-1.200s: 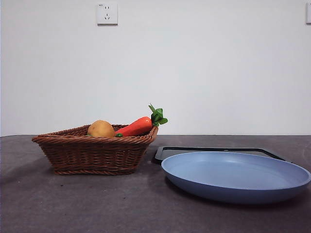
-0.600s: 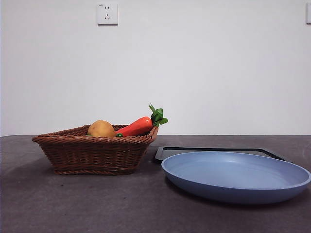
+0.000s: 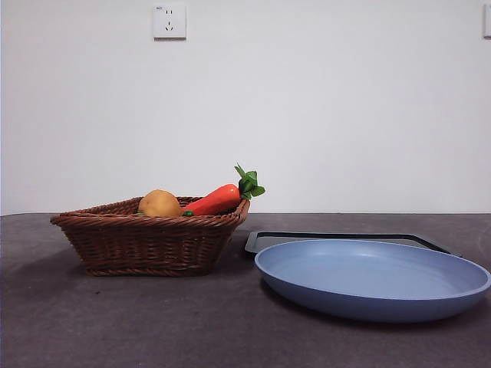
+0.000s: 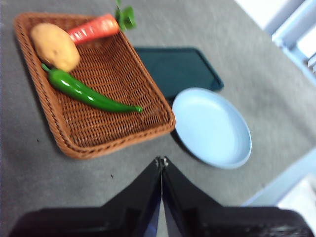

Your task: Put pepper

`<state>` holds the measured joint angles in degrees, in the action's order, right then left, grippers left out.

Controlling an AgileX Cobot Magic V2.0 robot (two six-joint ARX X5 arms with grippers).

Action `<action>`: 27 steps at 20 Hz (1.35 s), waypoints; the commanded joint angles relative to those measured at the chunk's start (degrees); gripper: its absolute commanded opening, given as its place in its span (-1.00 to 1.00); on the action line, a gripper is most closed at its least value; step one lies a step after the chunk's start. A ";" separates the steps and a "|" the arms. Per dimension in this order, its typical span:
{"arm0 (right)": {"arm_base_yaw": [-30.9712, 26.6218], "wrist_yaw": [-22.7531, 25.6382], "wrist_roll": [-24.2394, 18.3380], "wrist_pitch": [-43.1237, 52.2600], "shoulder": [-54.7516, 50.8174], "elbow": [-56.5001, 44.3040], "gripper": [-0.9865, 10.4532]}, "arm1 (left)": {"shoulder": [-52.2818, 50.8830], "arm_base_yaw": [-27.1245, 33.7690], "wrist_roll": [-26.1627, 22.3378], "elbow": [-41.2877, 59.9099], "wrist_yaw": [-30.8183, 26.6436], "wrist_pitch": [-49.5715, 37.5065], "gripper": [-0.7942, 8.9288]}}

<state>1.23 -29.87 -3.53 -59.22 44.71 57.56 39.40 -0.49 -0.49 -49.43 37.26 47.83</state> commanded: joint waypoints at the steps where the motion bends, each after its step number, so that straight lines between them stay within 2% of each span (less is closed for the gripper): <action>1: 1.25 0.07 -4.04 -1.53 1.75 1.33 -0.82 | 1.20 -0.98 -4.31 -2.21 0.28 1.14 -0.82; 5: 1.53 0.17 -4.02 -1.16 2.45 1.33 -0.77 | 1.40 -1.09 -4.26 -2.38 0.33 0.85 -0.79; 6: 1.53 0.17 -4.00 -1.03 2.45 1.33 -0.68 | 1.40 -1.09 -4.24 -2.38 0.26 0.74 -0.68; 8: 1.53 0.22 -3.48 -0.79 2.56 1.33 -0.39 | 1.40 -1.09 -4.20 -2.38 0.20 0.09 -0.24; 9: 1.53 0.20 -2.03 -0.79 2.71 1.33 -0.28 | 1.42 -1.09 -3.80 -2.38 0.22 -0.22 -0.14; 15: 1.53 0.46 -0.98 -0.85 5.55 1.33 -0.26 | 2.67 -1.09 -3.58 -2.38 0.28 -0.13 -0.14; 18: 1.53 3.87 -0.87 -0.66 9.22 1.33 -0.26 | 2.67 -1.09 -3.58 -2.38 0.31 -0.17 -0.14; 25: 2.01 5.18 -0.81 4.50 26.80 1.33 -0.26 | 2.67 -1.09 -3.58 -2.38 0.37 -0.20 -0.14; 27: 2.58 7.08 -0.83 6.91 32.44 1.33 -0.26 | 2.67 -1.09 -3.58 -2.38 0.37 -0.20 -0.14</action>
<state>3.66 -22.81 -4.67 -52.51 76.47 57.95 41.87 -1.48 -3.84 -50.98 37.26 48.16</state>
